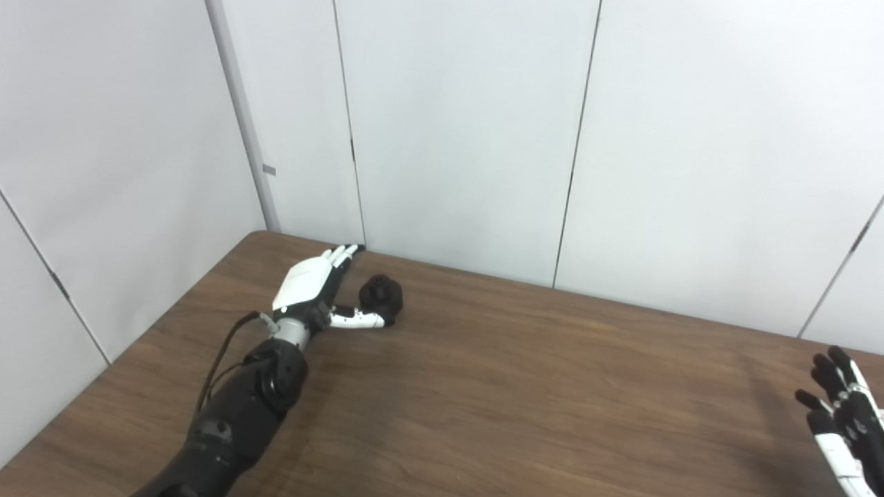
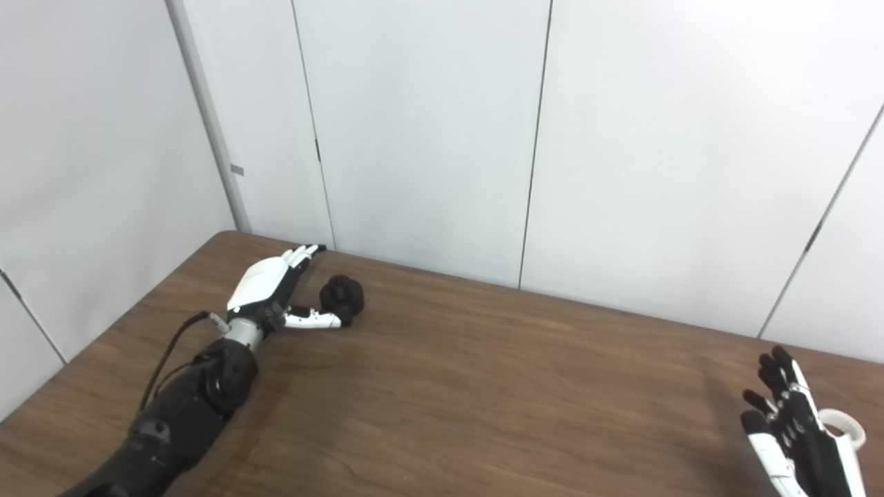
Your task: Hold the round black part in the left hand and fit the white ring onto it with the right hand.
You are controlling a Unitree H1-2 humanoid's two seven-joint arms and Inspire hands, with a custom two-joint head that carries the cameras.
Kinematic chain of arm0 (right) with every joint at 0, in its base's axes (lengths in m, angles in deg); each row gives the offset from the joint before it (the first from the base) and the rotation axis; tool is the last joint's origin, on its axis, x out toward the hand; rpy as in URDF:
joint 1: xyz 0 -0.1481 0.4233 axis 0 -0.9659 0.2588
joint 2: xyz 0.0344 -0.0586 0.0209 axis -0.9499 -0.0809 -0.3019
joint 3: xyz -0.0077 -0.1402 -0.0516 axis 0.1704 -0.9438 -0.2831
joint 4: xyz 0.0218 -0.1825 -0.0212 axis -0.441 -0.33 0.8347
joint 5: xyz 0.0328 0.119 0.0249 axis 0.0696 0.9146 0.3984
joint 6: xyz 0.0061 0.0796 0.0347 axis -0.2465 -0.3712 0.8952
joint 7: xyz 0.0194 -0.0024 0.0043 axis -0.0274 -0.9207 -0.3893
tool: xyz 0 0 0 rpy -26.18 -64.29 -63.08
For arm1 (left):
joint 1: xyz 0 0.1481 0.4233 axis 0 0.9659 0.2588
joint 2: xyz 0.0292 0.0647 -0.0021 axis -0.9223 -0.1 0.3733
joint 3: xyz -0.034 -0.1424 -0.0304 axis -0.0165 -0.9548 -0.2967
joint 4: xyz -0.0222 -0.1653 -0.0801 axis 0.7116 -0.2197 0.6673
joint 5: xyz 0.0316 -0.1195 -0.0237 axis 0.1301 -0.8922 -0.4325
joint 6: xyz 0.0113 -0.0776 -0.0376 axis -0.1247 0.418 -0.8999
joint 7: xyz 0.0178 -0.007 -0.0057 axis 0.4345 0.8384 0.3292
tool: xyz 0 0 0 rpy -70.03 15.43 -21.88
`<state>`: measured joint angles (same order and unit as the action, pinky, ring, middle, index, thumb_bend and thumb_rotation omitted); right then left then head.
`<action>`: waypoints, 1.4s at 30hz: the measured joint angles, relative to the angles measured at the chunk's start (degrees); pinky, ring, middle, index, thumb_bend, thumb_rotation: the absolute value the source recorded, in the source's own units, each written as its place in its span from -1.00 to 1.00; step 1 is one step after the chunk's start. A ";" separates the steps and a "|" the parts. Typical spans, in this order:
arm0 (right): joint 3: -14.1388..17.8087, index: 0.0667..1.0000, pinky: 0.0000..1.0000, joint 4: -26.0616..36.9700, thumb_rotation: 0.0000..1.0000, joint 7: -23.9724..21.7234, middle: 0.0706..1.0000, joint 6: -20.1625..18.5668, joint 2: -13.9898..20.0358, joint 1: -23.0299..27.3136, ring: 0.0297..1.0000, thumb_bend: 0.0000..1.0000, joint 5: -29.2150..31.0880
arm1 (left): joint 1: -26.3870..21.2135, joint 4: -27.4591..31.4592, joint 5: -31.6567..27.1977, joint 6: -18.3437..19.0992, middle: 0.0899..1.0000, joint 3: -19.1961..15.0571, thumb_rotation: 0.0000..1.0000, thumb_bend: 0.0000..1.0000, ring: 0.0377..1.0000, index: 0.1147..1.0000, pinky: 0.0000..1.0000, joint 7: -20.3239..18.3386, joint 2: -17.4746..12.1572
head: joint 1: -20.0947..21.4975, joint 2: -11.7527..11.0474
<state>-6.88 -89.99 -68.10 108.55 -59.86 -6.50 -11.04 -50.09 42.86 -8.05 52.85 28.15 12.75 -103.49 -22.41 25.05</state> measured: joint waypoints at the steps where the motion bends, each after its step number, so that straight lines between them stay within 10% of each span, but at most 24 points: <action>1: -0.01 0.91 0.68 0.09 0.53 0.00 0.88 0.02 0.00 -0.03 0.88 0.13 -0.10 | 0.00 0.02 -0.58 0.10 0.96 -0.05 0.07 1.00 0.97 0.92 0.95 -0.78 -0.40 | -0.17 0.00; 18: 0.02 0.91 0.66 1.19 0.51 0.21 0.87 0.02 0.08 -0.54 0.87 0.06 -1.26 | -0.46 0.18 -1.72 0.43 0.93 0.72 -0.04 1.00 0.95 0.85 0.98 -9.52 -2.94 | 0.17 1.23; 42: 0.20 0.90 0.72 4.51 0.42 -0.54 0.87 -2.32 -0.09 -2.79 0.89 0.01 -0.07 | -5.42 -12.61 -3.16 -6.35 0.89 1.24 -0.15 1.00 0.94 0.74 1.00 -7.57 -2.14 | 1.41 2.20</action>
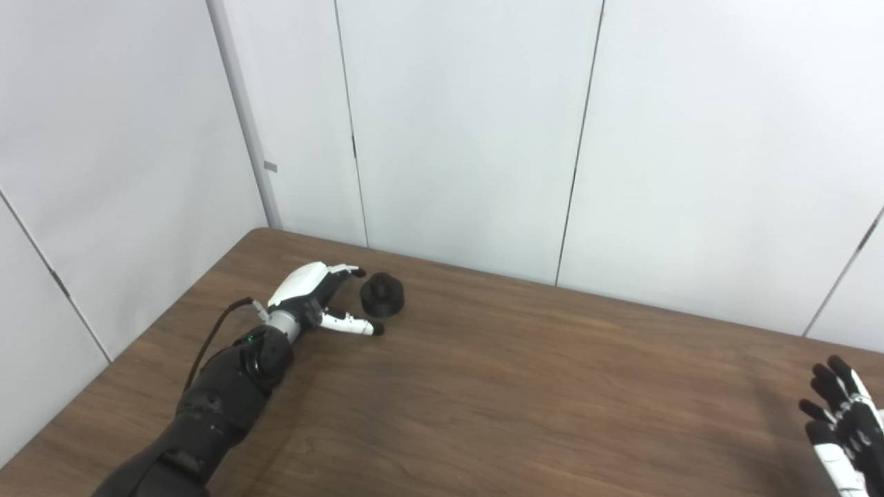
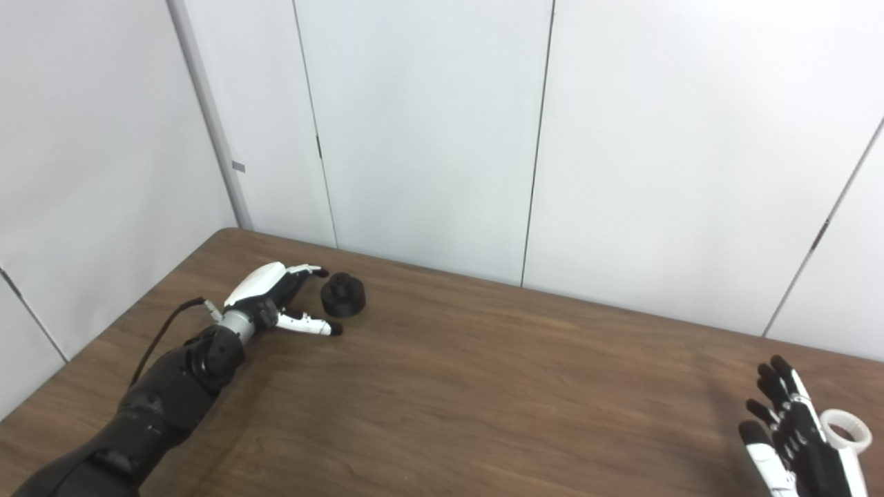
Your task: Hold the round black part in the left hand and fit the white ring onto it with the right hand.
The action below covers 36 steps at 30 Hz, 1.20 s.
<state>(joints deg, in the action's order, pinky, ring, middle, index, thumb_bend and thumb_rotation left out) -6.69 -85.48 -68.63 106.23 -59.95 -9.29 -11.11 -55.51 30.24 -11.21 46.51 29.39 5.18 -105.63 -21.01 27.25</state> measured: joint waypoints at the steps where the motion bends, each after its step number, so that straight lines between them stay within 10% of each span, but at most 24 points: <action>1: 0.00 0.90 0.72 0.15 0.41 0.00 0.87 0.08 0.00 -0.15 0.88 -0.02 0.01 | -0.17 -0.22 -0.05 -0.01 0.88 0.09 -0.14 1.00 0.93 0.73 1.00 -0.03 0.00 | 0.09 0.09; 36: 0.05 0.88 0.67 3.59 0.44 0.09 0.85 -1.46 -0.62 -2.74 0.87 0.10 -0.47 | -3.55 -7.03 -0.57 -4.15 0.85 3.68 -0.21 1.00 0.90 0.64 1.00 2.04 -0.14 | 2.72 2.20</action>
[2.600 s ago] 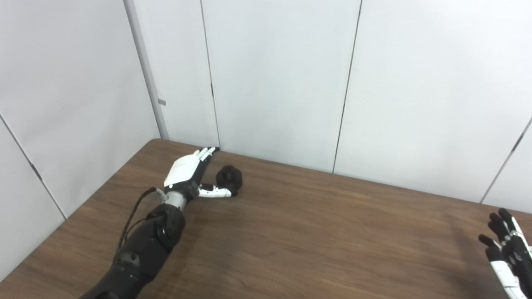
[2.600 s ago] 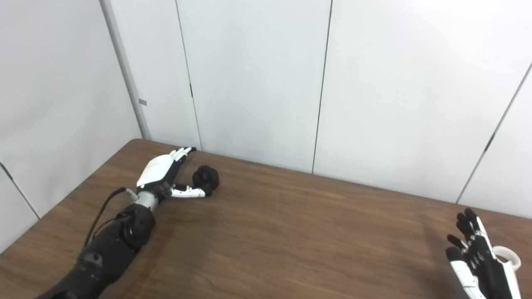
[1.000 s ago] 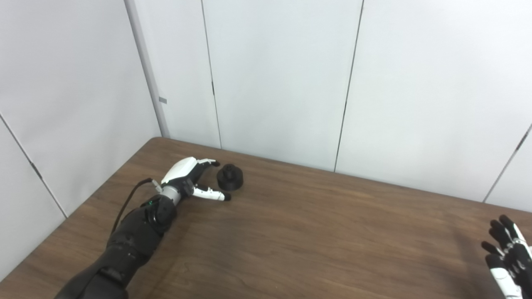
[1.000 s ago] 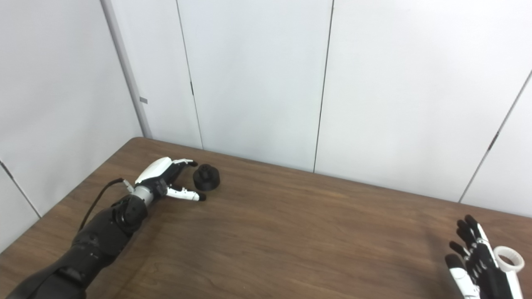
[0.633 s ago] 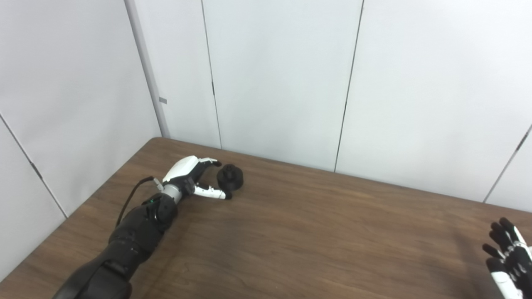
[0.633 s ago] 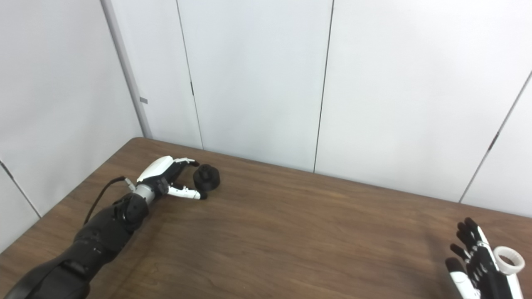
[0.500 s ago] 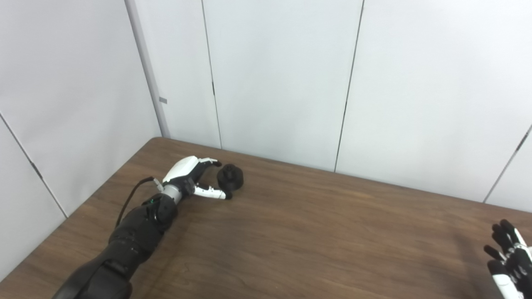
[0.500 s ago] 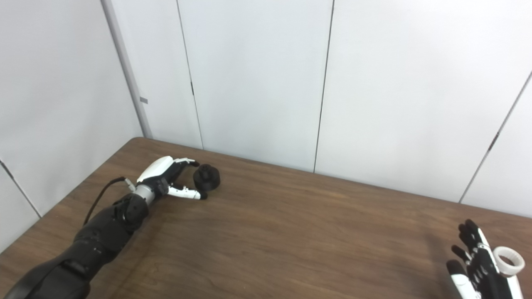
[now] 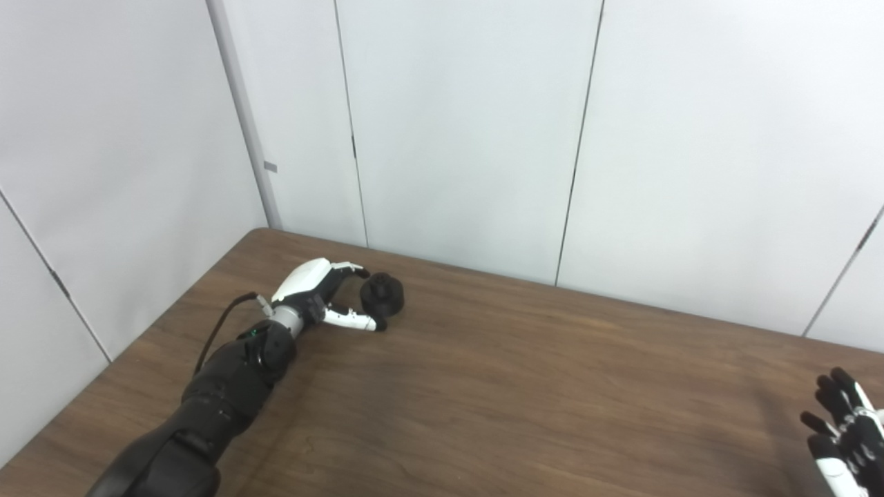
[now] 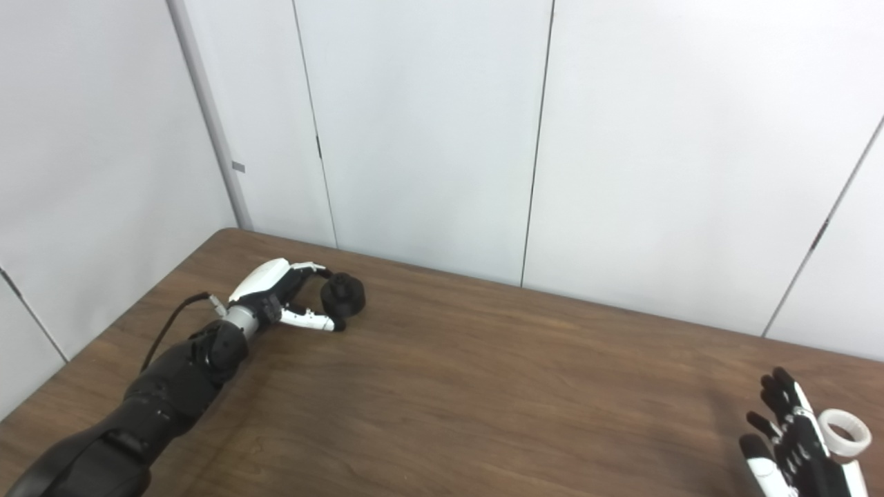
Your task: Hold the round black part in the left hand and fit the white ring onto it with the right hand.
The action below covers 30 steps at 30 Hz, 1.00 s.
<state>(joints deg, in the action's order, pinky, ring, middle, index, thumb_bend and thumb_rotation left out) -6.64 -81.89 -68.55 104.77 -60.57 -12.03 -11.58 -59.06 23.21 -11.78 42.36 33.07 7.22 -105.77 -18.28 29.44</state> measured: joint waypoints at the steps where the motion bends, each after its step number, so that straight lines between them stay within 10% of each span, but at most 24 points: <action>1: -0.02 0.87 0.67 0.08 0.47 0.26 0.84 -0.01 -0.08 -0.04 0.86 0.11 -0.73 | -0.04 0.00 0.00 0.00 0.86 0.08 -0.20 1.00 0.90 0.64 1.00 0.00 0.00 | 0.18 -0.17; 30: -0.37 0.88 0.69 1.98 0.53 1.93 0.84 -2.05 -1.19 -1.06 0.86 0.13 -4.81 | -2.08 -1.94 -0.10 -0.20 0.87 2.35 -0.23 1.00 0.95 0.65 1.00 -1.30 0.30 | 1.41 0.44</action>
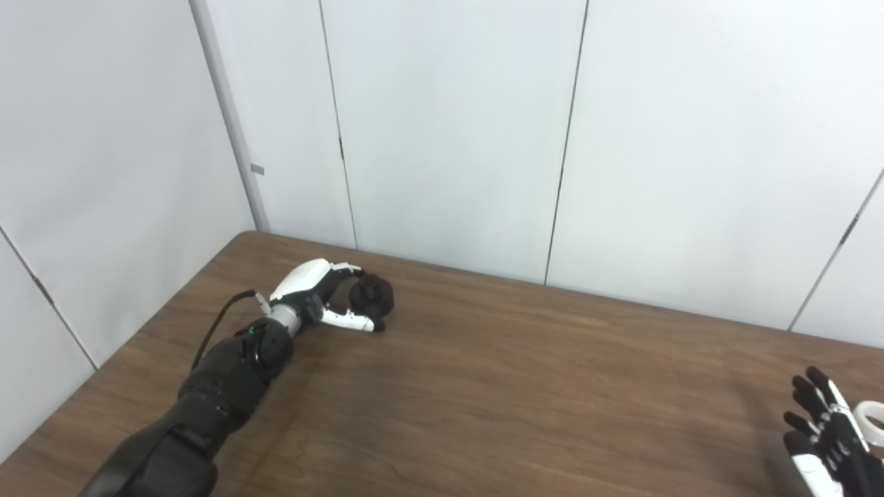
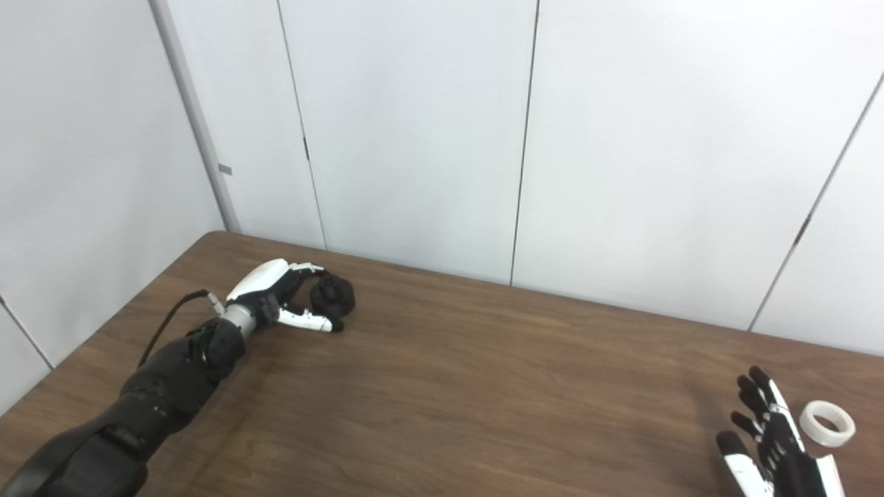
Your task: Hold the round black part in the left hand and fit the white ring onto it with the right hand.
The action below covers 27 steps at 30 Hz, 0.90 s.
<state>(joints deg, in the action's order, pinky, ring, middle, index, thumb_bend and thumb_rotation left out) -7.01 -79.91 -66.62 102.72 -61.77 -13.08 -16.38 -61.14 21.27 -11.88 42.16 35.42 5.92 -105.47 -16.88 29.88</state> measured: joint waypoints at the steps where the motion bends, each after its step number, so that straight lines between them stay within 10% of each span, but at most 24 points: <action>1: 0.00 0.89 0.67 0.13 0.52 -0.01 0.85 -0.26 -0.09 -0.08 0.86 0.13 0.13 | -0.03 -0.03 0.01 0.00 0.87 0.03 -0.23 1.00 0.94 0.65 1.00 0.02 0.03 | 0.00 0.00; 18: -0.10 0.88 0.76 1.36 0.52 -0.01 0.85 -1.41 -1.11 -0.72 0.88 0.11 0.40 | -0.55 -1.07 -1.53 -0.78 0.85 -0.22 -0.34 0.98 0.96 0.46 1.00 0.37 0.57 | 0.35 -0.09; 21: -0.12 0.88 0.66 1.55 0.50 -0.01 0.84 -1.56 -1.27 -0.79 0.85 0.09 0.29 | -0.60 -1.62 -2.02 -2.02 0.74 -0.53 -0.64 0.79 0.91 0.12 1.00 1.66 0.76 | 0.70 0.00; 23: -0.12 0.89 0.71 1.62 0.51 0.00 0.85 -1.56 -1.38 -0.83 0.85 0.09 0.30 | -0.71 -2.80 -2.10 -3.73 0.58 -0.65 -0.84 0.20 0.87 -0.11 1.00 4.13 1.22 | 0.62 0.26; 27: -0.23 0.87 0.68 1.94 0.51 0.08 0.83 -1.55 -1.62 -0.98 0.83 0.09 0.13 | -1.44 -6.93 -1.60 -7.40 0.43 -0.06 -0.90 0.05 0.88 -0.17 1.00 8.50 1.78 | 0.44 0.70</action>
<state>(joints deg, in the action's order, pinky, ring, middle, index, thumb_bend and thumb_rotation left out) -7.24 -77.97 -66.54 101.16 -63.39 -14.07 -16.25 -62.58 14.34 -13.48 34.76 35.36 14.41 -103.69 -16.43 30.59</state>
